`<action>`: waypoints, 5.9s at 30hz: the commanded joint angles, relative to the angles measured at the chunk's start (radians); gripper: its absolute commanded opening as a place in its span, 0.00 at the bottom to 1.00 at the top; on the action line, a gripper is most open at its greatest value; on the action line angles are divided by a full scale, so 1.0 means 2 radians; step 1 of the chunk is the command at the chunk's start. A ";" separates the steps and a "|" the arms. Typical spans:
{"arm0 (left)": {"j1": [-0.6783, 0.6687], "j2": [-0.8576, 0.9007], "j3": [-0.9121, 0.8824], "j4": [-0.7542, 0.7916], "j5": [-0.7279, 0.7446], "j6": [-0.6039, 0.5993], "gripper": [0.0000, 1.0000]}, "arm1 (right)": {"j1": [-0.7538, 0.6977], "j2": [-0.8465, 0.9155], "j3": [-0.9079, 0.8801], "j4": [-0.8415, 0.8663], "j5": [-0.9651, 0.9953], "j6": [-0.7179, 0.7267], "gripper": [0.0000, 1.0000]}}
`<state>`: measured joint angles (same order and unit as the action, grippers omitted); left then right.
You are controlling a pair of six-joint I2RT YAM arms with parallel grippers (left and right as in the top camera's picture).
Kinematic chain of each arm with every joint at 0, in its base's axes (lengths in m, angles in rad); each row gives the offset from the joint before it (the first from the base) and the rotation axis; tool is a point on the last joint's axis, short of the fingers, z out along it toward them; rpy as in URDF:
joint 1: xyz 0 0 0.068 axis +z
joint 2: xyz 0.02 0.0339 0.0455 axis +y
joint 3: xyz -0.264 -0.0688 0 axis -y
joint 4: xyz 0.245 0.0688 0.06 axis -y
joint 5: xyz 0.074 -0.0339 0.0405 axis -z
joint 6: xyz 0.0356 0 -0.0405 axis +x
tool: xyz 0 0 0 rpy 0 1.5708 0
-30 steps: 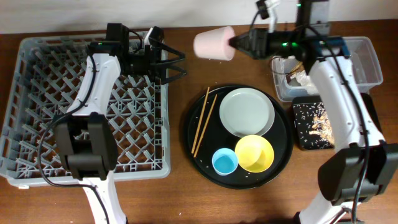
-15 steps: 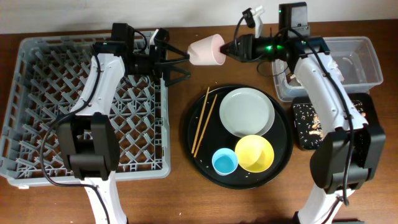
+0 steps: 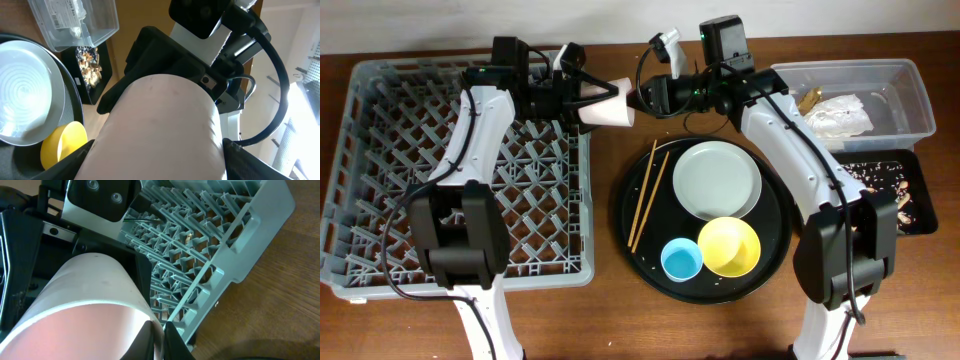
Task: Sort waste into correct bins and load items into the dishwasher rack
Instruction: 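Pass the pink cup from the right gripper to the left gripper, then place the pink cup upside down in the rack with the left gripper, then grasp the blue cup with the right gripper and lift it toward the left gripper, then hand the blue cup from the right gripper to the left gripper, then place the blue cup upside down in the rack with the left gripper, then reach the left gripper to the yellow bowl on the round tray and grasp it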
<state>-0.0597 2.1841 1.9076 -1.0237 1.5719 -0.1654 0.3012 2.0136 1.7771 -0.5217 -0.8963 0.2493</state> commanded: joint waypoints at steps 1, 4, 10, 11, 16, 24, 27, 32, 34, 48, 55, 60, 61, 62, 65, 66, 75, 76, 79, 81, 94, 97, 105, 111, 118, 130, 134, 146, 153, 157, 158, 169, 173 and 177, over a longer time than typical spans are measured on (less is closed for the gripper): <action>-0.009 -0.007 0.002 -0.003 0.001 0.001 0.72 | 0.010 0.004 -0.002 0.012 0.023 0.002 0.08; -0.012 -0.007 0.002 -0.005 0.001 0.001 0.73 | 0.011 0.004 -0.002 0.028 0.039 0.015 0.05; -0.015 -0.007 0.002 -0.005 0.001 0.001 0.77 | 0.026 0.004 -0.002 0.052 0.052 0.021 0.06; -0.016 -0.007 0.002 -0.005 0.001 0.001 0.80 | 0.026 0.004 -0.002 0.059 0.052 0.024 0.06; -0.016 -0.007 0.002 -0.005 0.001 0.001 0.61 | 0.026 0.004 -0.002 0.065 0.052 0.024 0.08; 0.015 -0.007 0.002 -0.004 0.001 0.001 0.61 | -0.019 0.000 -0.001 0.024 0.001 0.024 0.61; 0.060 -0.007 0.002 -0.001 0.001 0.041 0.61 | -0.075 -0.003 -0.001 -0.008 -0.036 0.020 0.66; 0.123 -0.030 0.052 0.007 -0.207 0.059 0.60 | -0.106 -0.005 -0.001 -0.137 0.001 -0.064 0.78; 0.121 -0.058 0.090 -0.019 -0.410 0.066 0.61 | -0.106 -0.005 -0.001 -0.198 0.078 -0.073 0.79; -0.019 0.000 0.076 -0.072 -0.743 0.147 0.68 | -0.105 -0.005 -0.001 -0.271 0.167 -0.072 0.82; -0.025 0.021 0.079 -0.075 -0.745 0.147 0.95 | -0.105 -0.005 -0.001 -0.273 0.166 -0.072 0.82; -0.026 0.017 0.368 -0.250 -0.673 0.142 0.95 | -0.101 -0.108 0.024 -0.384 0.224 -0.072 0.68; -0.026 0.017 0.408 -0.286 -0.673 0.141 0.95 | -0.088 -0.125 0.023 -0.441 0.258 -0.072 0.66; -0.026 0.017 0.417 -0.304 -0.669 0.137 0.95 | -0.064 -0.126 0.018 -0.488 0.284 -0.072 0.66; -0.025 0.018 0.412 -0.308 -0.669 0.132 0.95 | 0.022 -0.125 -0.078 -0.472 0.290 -0.038 0.60; -0.025 0.018 0.412 -0.296 -0.670 0.132 0.95 | 0.050 -0.125 -0.124 -0.448 0.298 -0.017 0.56; -0.025 0.040 0.412 -0.289 -0.662 0.128 0.96 | 0.105 -0.126 -0.277 -0.291 0.362 0.050 0.04; -0.025 0.040 0.412 -0.290 -0.653 0.128 0.96 | 0.104 -0.128 -0.271 -0.292 0.357 0.050 0.04; -0.014 0.040 0.412 -0.297 -0.541 0.129 0.96 | 0.094 -0.182 -0.179 -0.292 0.331 0.050 0.04; 0.014 0.048 0.412 -0.308 -0.407 0.153 0.99 | 0.043 -0.219 -0.136 -0.252 0.303 0.056 0.04; -0.004 0.128 0.161 -0.327 0.001 0.315 0.99 | -0.073 -0.097 -0.143 0.106 -0.081 0.102 0.04; -0.011 0.125 0.161 -0.332 0.001 0.300 0.99 | -0.062 -0.079 -0.143 0.108 -0.046 0.110 0.04; -0.002 0.125 0.161 -0.332 0.001 0.293 0.99 | -0.108 -0.079 -0.143 0.110 -0.083 0.116 0.04; -0.015 0.114 0.161 -0.332 0.001 0.274 0.99 | -0.038 -0.079 -0.143 0.089 0.016 0.118 0.04; -0.029 0.102 0.161 -0.332 0.001 0.274 0.93 | 0.018 -0.076 -0.143 0.118 0.076 0.131 0.04; -0.028 0.102 0.161 -0.332 0.001 0.274 0.82 | -0.001 -0.040 -0.143 0.151 0.024 0.146 0.93; -0.010 0.102 0.161 -0.332 0.001 0.274 0.75 | -0.020 -0.050 -0.143 0.151 -0.012 0.145 0.93; 0.110 0.091 0.171 -0.329 -0.092 0.290 0.67 | -0.063 -0.050 -0.143 0.145 -0.064 0.141 0.97; 0.073 -0.037 0.269 -0.332 -0.584 0.208 0.65 | -0.097 -0.050 -0.143 0.015 -0.004 0.055 0.98; -0.023 -0.036 0.195 -0.307 -0.724 0.154 0.66 | -0.103 -0.050 -0.143 -0.049 0.036 0.021 0.98; -0.044 -0.036 0.163 -0.284 -0.771 0.129 0.65 | -0.103 -0.050 -0.143 -0.052 0.036 0.021 0.98; -0.055 -0.036 0.011 -0.139 -0.804 0.090 0.87 | -0.103 -0.055 -0.142 -0.078 0.049 0.017 0.96; -0.055 -0.036 0.106 -0.155 -0.770 0.090 0.87 | -0.103 -0.172 -0.099 -0.174 0.196 -0.005 0.97; -0.070 -0.038 0.234 -0.210 -0.761 0.091 0.87 | -0.102 -0.289 -0.094 -0.296 0.349 -0.003 0.98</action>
<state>-0.1749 2.1212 2.2406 -1.4113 0.0261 0.0143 0.1005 1.5063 1.5860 -1.0325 -0.4004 0.2531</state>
